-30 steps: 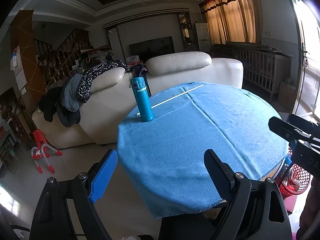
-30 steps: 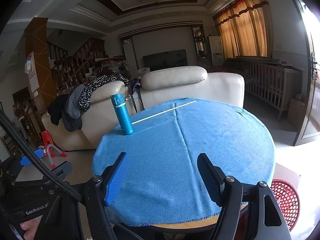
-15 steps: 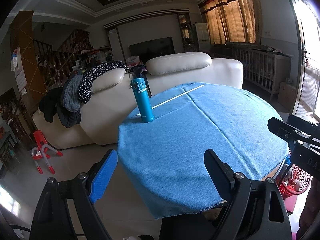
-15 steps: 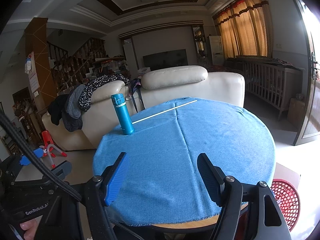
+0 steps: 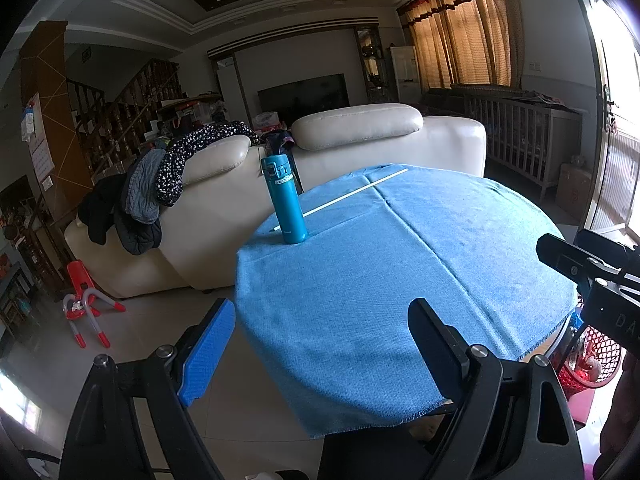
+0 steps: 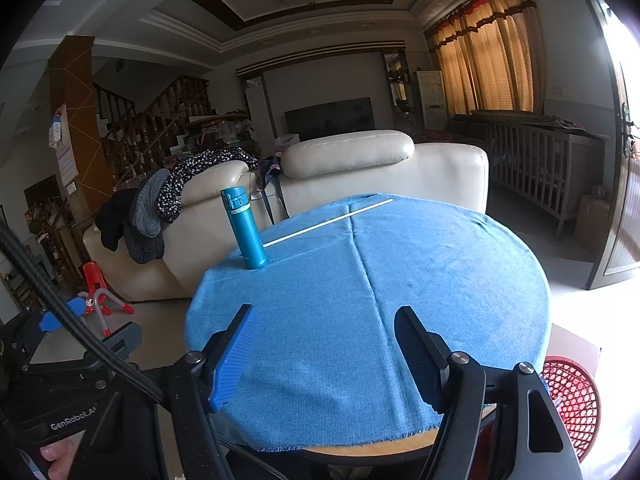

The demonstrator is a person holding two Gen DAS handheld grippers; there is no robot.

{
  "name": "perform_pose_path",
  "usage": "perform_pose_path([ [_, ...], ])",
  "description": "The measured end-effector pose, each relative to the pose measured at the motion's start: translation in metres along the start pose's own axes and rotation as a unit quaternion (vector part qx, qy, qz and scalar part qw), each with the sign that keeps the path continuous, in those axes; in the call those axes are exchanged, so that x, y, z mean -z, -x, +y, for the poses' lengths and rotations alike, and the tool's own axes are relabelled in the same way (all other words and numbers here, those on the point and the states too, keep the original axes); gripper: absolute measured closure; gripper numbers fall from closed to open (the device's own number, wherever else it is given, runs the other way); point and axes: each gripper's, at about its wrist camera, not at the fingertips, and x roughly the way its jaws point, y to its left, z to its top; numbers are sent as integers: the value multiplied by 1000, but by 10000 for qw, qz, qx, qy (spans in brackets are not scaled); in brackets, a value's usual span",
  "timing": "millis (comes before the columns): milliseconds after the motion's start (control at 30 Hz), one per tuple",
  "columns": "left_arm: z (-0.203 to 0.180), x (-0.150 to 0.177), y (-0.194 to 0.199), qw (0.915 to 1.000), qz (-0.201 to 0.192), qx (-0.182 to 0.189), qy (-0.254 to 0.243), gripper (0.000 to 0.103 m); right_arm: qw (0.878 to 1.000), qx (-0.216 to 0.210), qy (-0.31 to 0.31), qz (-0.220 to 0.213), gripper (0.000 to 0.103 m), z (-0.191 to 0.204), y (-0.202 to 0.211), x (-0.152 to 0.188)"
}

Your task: Collect trash

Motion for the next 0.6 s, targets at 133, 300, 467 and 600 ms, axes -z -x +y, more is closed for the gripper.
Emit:
perform_pose_path([
  [133,0,0,0,10000,3,3,16,14,10000,2,2,3,29,0,0,0],
  [300,0,1,0,10000,2,4,12,14,10000,29,-5,20,29,0,-2,2],
  [467,1,2,0,10000,0,12,13,14,10000,50,-27,46,29,0,-4,5],
  [600,1,4,0,10000,4,19,15,14,10000,52,-25,49,29,0,-5,5],
])
